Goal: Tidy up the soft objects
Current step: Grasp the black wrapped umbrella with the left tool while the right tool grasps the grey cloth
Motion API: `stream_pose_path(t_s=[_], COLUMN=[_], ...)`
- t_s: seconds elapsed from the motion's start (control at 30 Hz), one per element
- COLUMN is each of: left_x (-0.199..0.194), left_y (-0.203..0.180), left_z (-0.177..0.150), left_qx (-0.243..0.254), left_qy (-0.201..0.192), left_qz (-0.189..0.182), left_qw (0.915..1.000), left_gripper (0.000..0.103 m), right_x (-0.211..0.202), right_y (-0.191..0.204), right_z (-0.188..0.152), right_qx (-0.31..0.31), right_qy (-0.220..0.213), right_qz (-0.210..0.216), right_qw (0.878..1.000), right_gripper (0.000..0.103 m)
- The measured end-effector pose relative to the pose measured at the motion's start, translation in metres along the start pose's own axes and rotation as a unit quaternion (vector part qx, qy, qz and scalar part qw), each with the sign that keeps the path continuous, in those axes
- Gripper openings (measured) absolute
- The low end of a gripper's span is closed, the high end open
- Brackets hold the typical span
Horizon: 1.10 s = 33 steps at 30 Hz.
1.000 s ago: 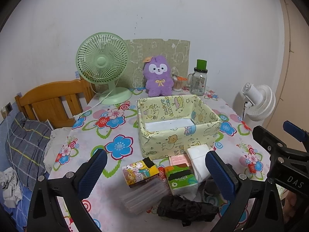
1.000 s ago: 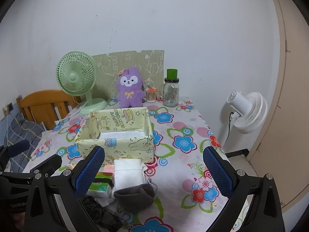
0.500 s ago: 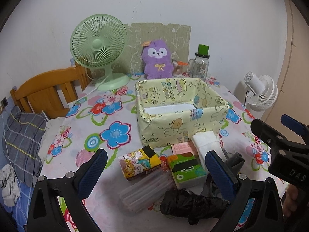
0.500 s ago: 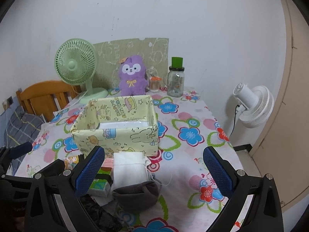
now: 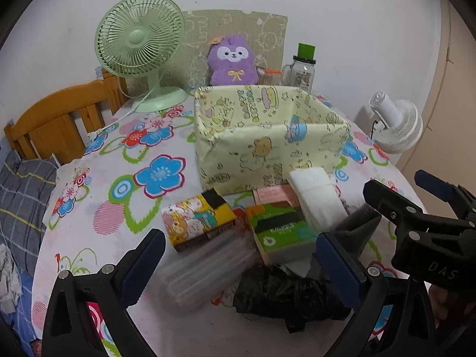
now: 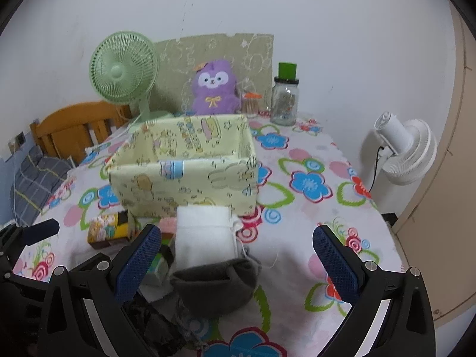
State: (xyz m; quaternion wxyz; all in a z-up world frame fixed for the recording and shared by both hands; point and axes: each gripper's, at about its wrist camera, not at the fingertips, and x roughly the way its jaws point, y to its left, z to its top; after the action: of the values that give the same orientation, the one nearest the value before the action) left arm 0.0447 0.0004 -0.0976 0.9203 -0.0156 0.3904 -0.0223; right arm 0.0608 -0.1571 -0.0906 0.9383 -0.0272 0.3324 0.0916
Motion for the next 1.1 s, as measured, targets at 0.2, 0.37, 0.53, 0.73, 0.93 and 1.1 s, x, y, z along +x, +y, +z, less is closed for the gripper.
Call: stream_pose_path(t_s=[0.2,0.37,0.53,0.73,0.93,1.1], left_x=[0.003,0.008,0.013,0.014,0.013,0.018], left_y=[-0.01,-0.017,-0.02,-0.025,-0.034,-0.039], left_z=[-0.011,-0.021,-0.028,-0.036,-0.045,-0.052], left_qx=[0.014,0.02,0.017,0.023,0.039,0.045], left_qy=[0.006,0.011,0.02,0.021,0.018,0.024], left_qz=[-0.022,-0.028,-0.033,-0.043,-0.052,-0.055], left_qw=[0.9997,0.9994,0.9991,0.9986,0.9977,0.9972], left_gripper=[0.102,0.103,0.103,0.103,0.103,0.103], right_x=[0.007,0.008,0.007,0.006,0.007,0.009], right_y=[-0.001,0.001,0.003,0.002,0.001,0.0], right_z=[-0.014,-0.022,-0.031,-0.04,-0.046,-0.052], right_qx=[0.002,-0.003,-0.008,-0.009,-0.012,-0.009], right_qy=[0.014,0.019,0.027,0.03,0.032,0.035], right_qz=[0.008,0.009,0.011,0.01,0.01,0.011], right_qw=[1.0,1.0,1.0,0.999,0.999,0.999], right_gripper=[0.103,0.103,0.103,0.103,0.103,0.103])
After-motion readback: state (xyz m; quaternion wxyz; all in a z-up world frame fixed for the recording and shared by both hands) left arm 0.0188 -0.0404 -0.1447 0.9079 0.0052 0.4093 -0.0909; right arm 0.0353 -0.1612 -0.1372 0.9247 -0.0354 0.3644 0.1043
